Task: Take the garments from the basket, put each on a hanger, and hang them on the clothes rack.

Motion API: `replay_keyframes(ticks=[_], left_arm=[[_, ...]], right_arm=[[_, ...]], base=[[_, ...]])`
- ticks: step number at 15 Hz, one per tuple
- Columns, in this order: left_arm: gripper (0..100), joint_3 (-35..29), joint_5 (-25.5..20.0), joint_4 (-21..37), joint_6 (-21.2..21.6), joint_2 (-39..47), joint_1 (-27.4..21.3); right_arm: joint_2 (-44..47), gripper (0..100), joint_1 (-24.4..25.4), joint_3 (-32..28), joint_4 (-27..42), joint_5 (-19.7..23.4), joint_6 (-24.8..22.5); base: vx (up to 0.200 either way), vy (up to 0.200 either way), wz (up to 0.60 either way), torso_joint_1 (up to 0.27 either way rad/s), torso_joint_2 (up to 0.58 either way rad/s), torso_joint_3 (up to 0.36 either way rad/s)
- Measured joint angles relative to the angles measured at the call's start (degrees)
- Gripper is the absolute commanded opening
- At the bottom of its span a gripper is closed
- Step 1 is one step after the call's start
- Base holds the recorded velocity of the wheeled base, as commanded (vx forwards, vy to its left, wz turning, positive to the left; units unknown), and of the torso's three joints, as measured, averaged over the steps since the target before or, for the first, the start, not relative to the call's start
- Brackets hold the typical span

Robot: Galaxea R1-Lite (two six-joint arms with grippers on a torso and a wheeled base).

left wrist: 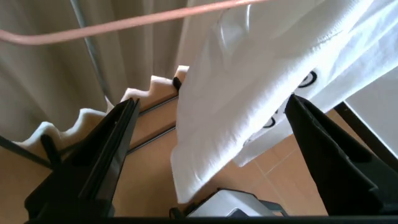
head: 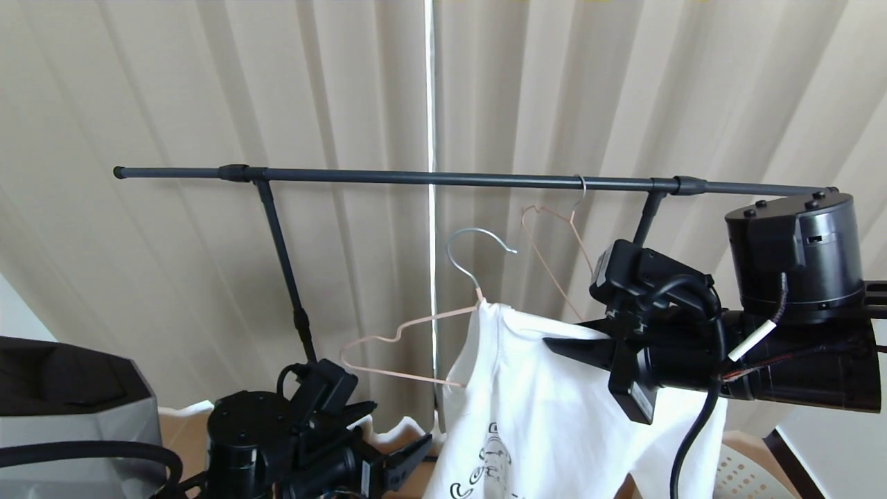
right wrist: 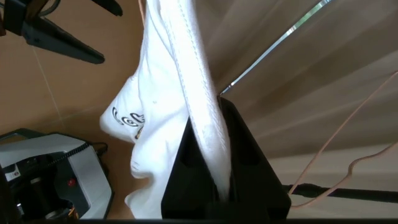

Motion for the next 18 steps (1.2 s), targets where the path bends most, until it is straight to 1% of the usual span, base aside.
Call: replay_keyframes(ticks=[4, 7, 9, 13, 15, 18], left_arm=[[100, -5.2, 0.2, 0.0, -0.4, 2.3, -2.5], [100, -7.9, 0.6, 0.0, -0.4, 3.2, -2.8], [100, -9.6, 3.4, 0.0, -0.3, 4.3, -2.9], [100, -11.8, 5.4, 0.0, -0.3, 5.9, -2.9], [100, -13.7, 8.0, 0.0, -0.2, 6.8, -2.9], [100, -14.9, 9.0, 0.1, 0.0, 7.9, -3.0]], right_arm=[[-0.5, 0, 0.1, 1.6, -0.7, 0.0, 0.5], [-1.3, 0, 0.1, 2.1, -0.8, 0.0, 1.8], [-2.0, 0, 0.2, 2.3, -0.8, 0.2, 2.4], [-3.1, 0, 1.1, 2.4, -0.7, 0.3, 2.8], [-3.3, 0, 2.0, 2.5, -0.8, 0.3, 3.8], [-3.3, 0, 2.6, 2.2, -0.8, 0.3, 5.1]], base=[[0.000, 0.000, 0.00, 0.000, 0.00, 0.000], [0.000, 0.000, 0.00, 0.000, 0.00, 0.000], [0.000, 0.000, 0.00, 0.000, 0.00, 0.000], [0.000, 0.000, 0.00, 0.000, 0.00, 0.000], [0.000, 0.000, 0.00, 0.000, 0.00, 0.000], [0.000, 0.000, 0.00, 0.000, 0.00, 0.000]])
